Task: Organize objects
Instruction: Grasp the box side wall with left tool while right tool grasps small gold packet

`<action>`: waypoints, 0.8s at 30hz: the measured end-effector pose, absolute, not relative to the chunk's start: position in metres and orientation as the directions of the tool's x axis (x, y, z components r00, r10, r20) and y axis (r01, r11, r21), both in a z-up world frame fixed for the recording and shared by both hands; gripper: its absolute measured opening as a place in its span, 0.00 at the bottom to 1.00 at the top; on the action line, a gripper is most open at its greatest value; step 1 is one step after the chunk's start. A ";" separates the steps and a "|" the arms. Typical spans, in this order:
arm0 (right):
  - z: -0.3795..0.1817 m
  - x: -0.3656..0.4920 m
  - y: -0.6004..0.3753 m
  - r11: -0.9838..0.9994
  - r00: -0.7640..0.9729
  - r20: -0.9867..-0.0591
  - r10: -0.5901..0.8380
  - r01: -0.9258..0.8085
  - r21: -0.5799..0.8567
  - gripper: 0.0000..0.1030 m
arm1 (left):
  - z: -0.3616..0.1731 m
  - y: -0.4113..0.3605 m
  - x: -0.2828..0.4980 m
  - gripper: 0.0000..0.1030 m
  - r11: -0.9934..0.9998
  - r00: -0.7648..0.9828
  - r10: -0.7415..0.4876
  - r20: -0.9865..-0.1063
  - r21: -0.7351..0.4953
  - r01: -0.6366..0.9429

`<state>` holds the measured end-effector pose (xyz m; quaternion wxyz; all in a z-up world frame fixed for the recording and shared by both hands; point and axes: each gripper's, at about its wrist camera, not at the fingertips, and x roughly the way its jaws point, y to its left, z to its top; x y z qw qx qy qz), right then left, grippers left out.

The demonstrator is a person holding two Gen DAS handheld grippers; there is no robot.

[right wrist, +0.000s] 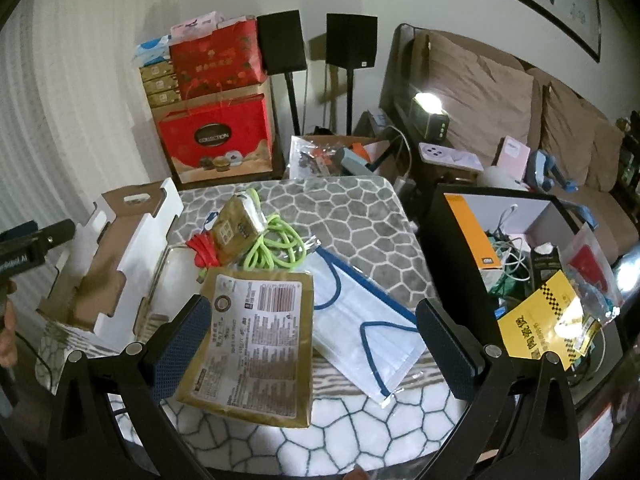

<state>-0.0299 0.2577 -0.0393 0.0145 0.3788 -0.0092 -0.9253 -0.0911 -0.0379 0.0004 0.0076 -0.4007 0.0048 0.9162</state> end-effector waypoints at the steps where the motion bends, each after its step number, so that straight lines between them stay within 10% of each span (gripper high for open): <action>1: -0.040 -0.031 0.258 -0.999 -0.711 -0.702 -0.040 0.023 0.034 1.00 | -0.003 -0.050 -0.093 1.00 -1.000 -0.675 -0.009 -0.738 0.007 0.006; 24: -0.045 -0.126 0.245 -0.989 -0.676 -0.722 -0.150 0.093 0.119 0.90 | -0.071 -0.127 -0.127 0.47 -0.997 -0.529 -0.060 -0.847 0.026 0.073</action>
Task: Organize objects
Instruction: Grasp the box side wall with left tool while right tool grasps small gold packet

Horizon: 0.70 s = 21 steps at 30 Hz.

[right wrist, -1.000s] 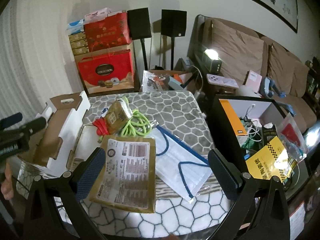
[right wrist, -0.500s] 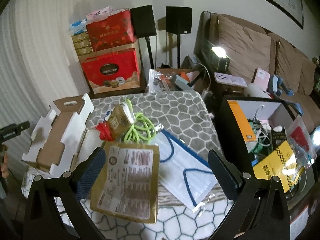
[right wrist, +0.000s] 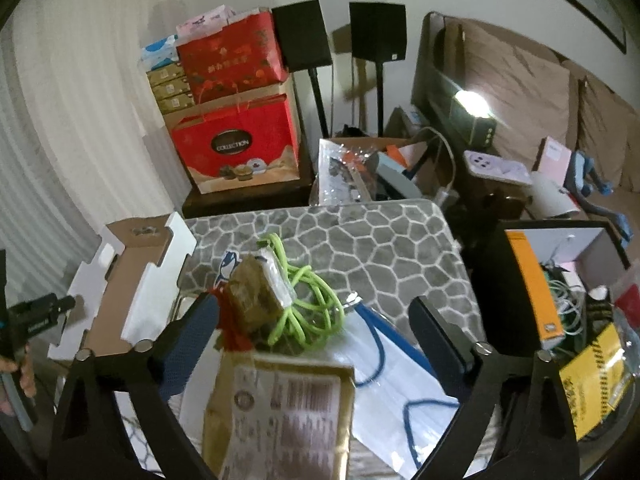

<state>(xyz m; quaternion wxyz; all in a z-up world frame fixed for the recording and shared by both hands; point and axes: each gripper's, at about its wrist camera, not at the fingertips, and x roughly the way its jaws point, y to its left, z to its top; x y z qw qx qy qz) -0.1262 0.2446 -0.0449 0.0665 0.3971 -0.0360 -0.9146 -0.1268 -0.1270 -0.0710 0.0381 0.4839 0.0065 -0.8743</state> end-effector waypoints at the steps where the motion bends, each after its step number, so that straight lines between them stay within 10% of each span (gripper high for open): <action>1: -0.047 -0.131 0.244 -0.988 -0.670 -0.726 -0.155 0.095 0.124 0.88 | -0.072 -0.127 -0.127 0.42 -0.998 -0.523 -0.053 -0.851 0.023 0.064; 7: -0.061 -0.158 0.228 -0.980 -0.625 -0.755 -0.198 0.136 0.145 0.79 | -0.081 -0.129 -0.131 0.26 -0.999 -0.492 -0.021 -0.870 0.003 0.039; 17: -0.080 -0.167 0.203 -0.979 -0.561 -0.811 -0.166 0.189 0.070 0.31 | -0.101 -0.128 -0.139 0.13 -0.999 -0.435 0.037 -0.900 -0.043 0.004; 21: -0.078 -0.161 0.197 -0.971 -0.557 -0.809 -0.188 0.228 0.069 0.30 | -0.109 -0.127 -0.142 0.13 -0.998 -0.415 0.063 -0.908 -0.068 -0.003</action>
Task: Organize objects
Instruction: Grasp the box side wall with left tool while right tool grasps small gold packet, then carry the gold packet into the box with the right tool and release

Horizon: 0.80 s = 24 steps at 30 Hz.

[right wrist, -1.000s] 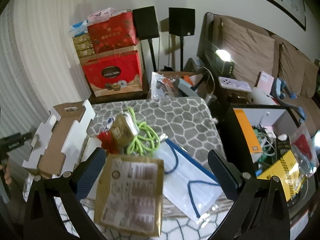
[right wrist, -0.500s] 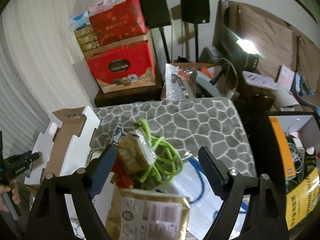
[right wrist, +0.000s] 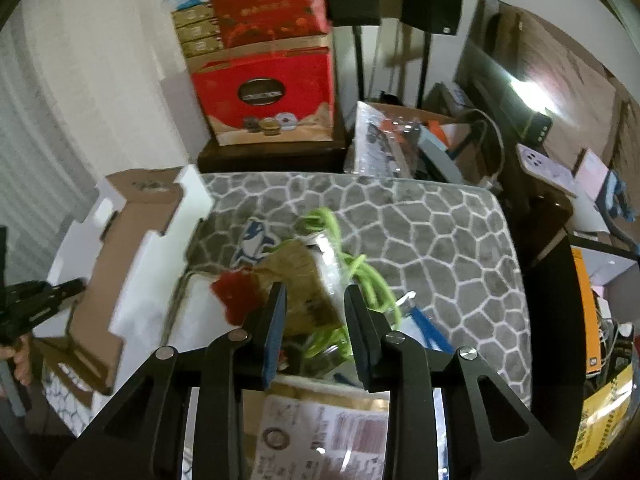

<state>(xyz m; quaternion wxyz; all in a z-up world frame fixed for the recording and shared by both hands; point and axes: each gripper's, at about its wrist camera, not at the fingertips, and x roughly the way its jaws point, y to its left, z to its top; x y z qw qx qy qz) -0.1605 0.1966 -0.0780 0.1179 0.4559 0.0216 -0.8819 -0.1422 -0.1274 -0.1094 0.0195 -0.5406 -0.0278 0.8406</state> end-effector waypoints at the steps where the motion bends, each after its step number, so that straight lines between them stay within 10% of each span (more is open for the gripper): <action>1: -0.078 -0.161 0.195 -0.970 -0.554 -0.810 -0.193 0.234 0.070 0.30 | -0.111 -0.129 -0.143 0.12 -0.997 -0.412 0.070 -0.909 -0.077 0.000; 10: -0.075 -0.173 0.201 -0.976 -0.584 -0.789 -0.192 0.198 0.091 0.54 | -0.112 -0.129 -0.142 0.09 -0.997 -0.421 0.074 -0.904 -0.078 -0.008; 15: -0.081 -0.170 0.183 -0.971 -0.571 -0.807 -0.148 0.239 0.009 0.23 | -0.112 -0.131 -0.140 0.09 -0.997 -0.425 0.079 -0.902 -0.082 -0.011; 24: -0.059 -0.154 0.184 -0.962 -0.606 -0.778 -0.167 0.272 -0.005 0.11 | -0.111 -0.135 -0.136 0.10 -0.995 -0.420 0.099 -0.902 -0.094 -0.031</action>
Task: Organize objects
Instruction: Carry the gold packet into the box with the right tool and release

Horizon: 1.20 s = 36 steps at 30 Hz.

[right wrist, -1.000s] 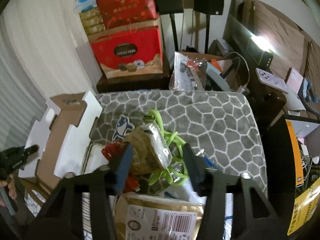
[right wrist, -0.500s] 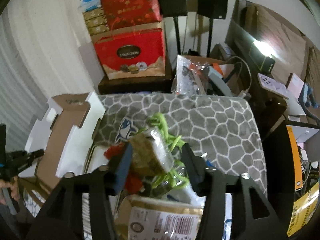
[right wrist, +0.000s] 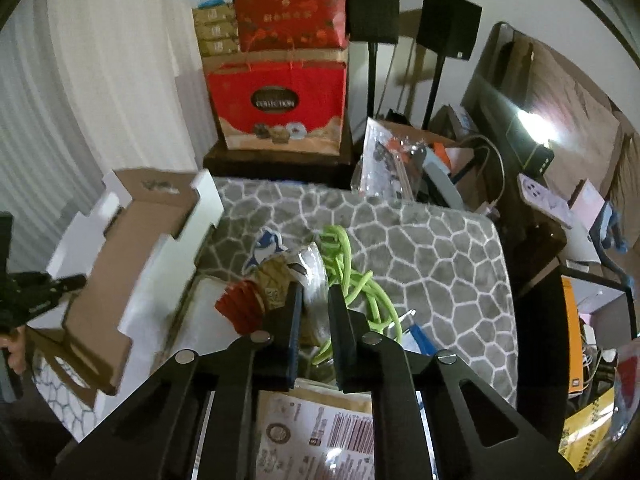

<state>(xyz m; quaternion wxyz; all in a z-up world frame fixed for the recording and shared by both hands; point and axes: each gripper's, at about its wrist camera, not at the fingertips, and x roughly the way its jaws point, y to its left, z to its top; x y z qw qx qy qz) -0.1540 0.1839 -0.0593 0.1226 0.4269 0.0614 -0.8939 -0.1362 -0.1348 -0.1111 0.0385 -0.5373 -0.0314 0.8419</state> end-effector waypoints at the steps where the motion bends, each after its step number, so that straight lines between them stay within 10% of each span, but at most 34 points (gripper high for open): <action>1: -0.055 -0.153 0.183 -0.962 -0.611 -0.773 -0.173 0.275 -0.002 0.11 | -0.111 -0.135 -0.136 0.10 -0.995 -0.419 0.099 -0.902 -0.094 -0.032; 20: -0.028 -0.132 0.096 -0.829 -0.442 -0.740 -0.507 0.485 0.279 0.11 | -0.112 -0.133 -0.133 0.09 -0.994 -0.415 0.102 -0.904 -0.103 -0.019; 36: -0.083 -0.099 0.046 -0.741 -0.214 -0.844 -0.492 0.612 0.277 0.16 | -0.112 -0.134 -0.131 0.09 -0.995 -0.414 0.097 -0.905 -0.097 -0.020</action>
